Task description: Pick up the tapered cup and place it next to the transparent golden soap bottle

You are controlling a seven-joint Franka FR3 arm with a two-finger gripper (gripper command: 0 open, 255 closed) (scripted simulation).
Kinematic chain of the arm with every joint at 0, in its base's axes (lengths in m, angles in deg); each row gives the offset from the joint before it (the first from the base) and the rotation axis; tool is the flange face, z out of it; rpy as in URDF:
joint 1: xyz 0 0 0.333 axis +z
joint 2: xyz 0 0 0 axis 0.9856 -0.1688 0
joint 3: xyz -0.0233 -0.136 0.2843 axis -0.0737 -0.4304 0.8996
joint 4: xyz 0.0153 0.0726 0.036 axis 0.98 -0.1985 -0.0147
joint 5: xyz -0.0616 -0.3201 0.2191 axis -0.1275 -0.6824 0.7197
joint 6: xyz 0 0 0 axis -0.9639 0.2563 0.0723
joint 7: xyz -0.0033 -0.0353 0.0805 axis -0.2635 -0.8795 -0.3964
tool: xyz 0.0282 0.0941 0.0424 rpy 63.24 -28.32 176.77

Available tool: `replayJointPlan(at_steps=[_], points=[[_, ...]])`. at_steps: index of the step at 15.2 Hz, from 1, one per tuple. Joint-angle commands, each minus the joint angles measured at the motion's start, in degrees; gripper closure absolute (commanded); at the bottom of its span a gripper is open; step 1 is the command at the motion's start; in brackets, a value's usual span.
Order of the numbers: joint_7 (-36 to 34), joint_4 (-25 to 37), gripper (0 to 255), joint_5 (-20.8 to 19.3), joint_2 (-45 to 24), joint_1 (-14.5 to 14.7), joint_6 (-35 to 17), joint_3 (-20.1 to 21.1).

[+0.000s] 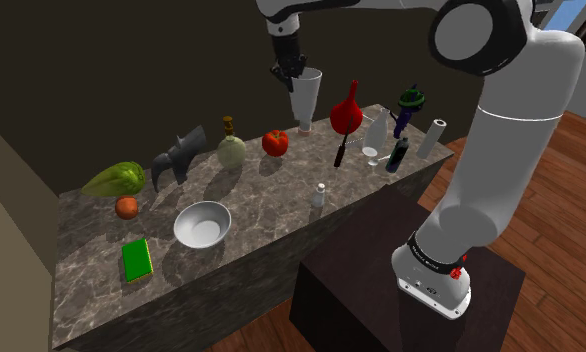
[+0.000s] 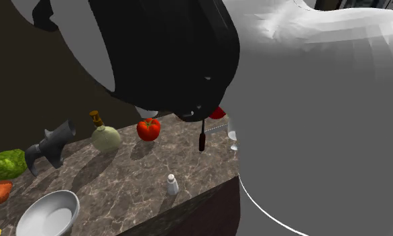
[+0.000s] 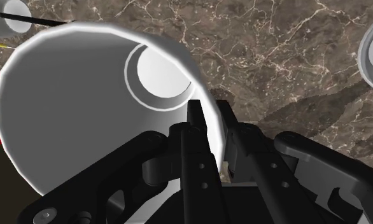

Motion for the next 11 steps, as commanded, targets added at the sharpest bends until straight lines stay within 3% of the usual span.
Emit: replayJointPlan(at_steps=[1,11], points=[[-1.7,4.9,255,0.2,-3.5,1.2,1.6,0.7],[-3.0,-0.1,255,0.1,-4.8,1.4,-4.5,0.9]])
